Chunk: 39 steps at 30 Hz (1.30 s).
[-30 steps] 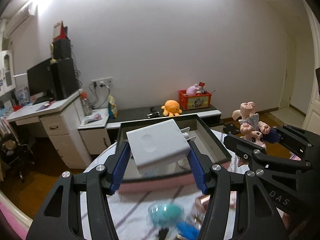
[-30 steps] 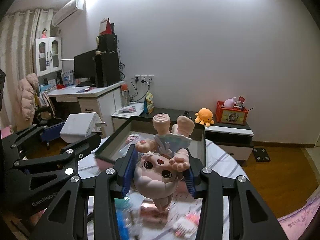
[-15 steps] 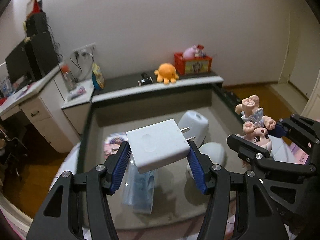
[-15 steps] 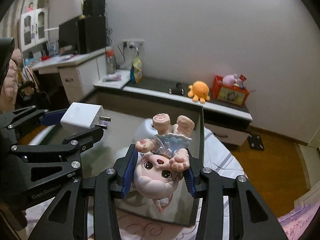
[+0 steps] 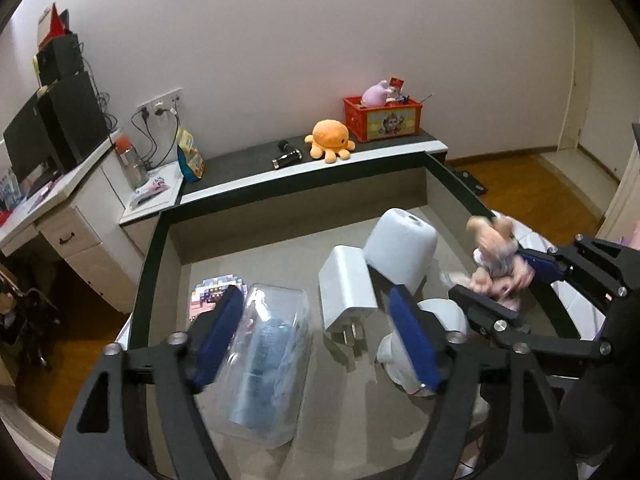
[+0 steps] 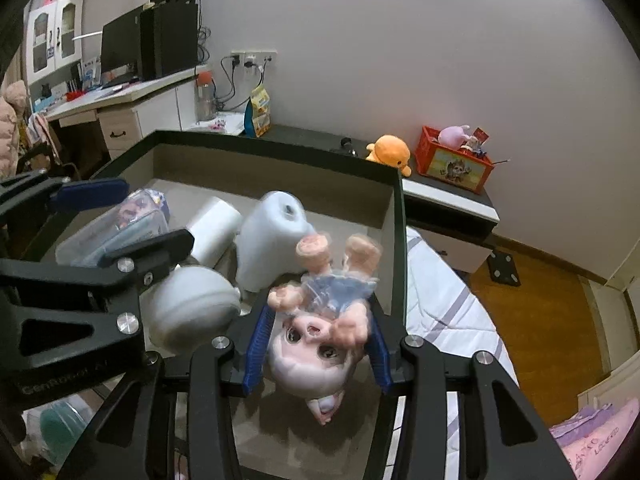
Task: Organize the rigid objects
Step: 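Open both tools to drop charger and doll into the pink box, then move both tools back over the remaining items on the bed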
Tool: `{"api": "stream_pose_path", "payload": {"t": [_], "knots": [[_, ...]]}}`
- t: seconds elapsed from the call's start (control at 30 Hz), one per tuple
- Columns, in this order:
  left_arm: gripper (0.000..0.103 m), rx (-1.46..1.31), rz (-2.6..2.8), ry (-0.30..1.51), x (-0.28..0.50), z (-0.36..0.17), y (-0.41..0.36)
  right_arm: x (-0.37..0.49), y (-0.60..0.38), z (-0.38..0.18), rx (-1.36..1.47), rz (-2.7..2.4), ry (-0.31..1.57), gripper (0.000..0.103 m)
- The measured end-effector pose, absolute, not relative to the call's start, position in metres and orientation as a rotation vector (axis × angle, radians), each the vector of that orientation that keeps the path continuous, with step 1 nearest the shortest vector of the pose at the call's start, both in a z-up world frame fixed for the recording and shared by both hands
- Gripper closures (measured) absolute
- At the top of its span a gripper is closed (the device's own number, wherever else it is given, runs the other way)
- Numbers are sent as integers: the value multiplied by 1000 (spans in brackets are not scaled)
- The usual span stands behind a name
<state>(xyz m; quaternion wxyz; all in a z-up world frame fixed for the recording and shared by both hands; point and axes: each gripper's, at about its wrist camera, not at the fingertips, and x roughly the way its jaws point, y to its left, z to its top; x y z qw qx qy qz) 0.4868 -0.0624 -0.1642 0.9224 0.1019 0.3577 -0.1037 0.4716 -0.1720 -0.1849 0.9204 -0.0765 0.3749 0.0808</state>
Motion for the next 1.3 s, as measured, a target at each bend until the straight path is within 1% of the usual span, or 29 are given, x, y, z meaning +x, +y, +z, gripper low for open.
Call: {"api": "stream_pose_path", "payload": {"t": [0.03, 0.07, 0.1, 0.13, 0.17, 0.2, 0.37, 0.57, 0.73, 0.83, 1.07, 1.3], "knots": [[19, 207, -208, 727, 485, -162, -60, 471, -172, -184, -154, 168, 773, 53], [14, 196, -205, 711, 479, -157, -57, 468, -173, -181, -150, 168, 764, 51], [9, 190, -203, 702, 476, -154, -55, 465, -173, -178, -150, 163, 749, 38], [9, 187, -200, 688, 470, -149, -52, 462, -174, -175, -152, 156, 736, 21], [6, 181, -195, 669, 464, -144, -48, 457, -174, -169, -149, 151, 726, 17], [3, 173, -187, 654, 457, -138, -44, 452, -174, -164, -149, 154, 714, 16], [1, 146, -116, 560, 412, -110, -18, 417, -175, -134, -130, 174, 645, 16], [0, 141, -89, 461, 341, -82, 5, 356, -178, -97, -57, 221, 547, 14], [0, 86, -110, 383, 277, -67, 19, 295, -169, -73, -36, 264, 458, 14], [0, 54, -122, 351, 243, -64, 24, 268, -160, -68, -41, 278, 435, 14], [0, 74, -81, 303, 185, -69, 23, 205, -153, -72, -27, 269, 385, 14], [0, 67, -73, 270, 151, -72, 17, 166, -154, -77, -23, 212, 342, 14]]}}
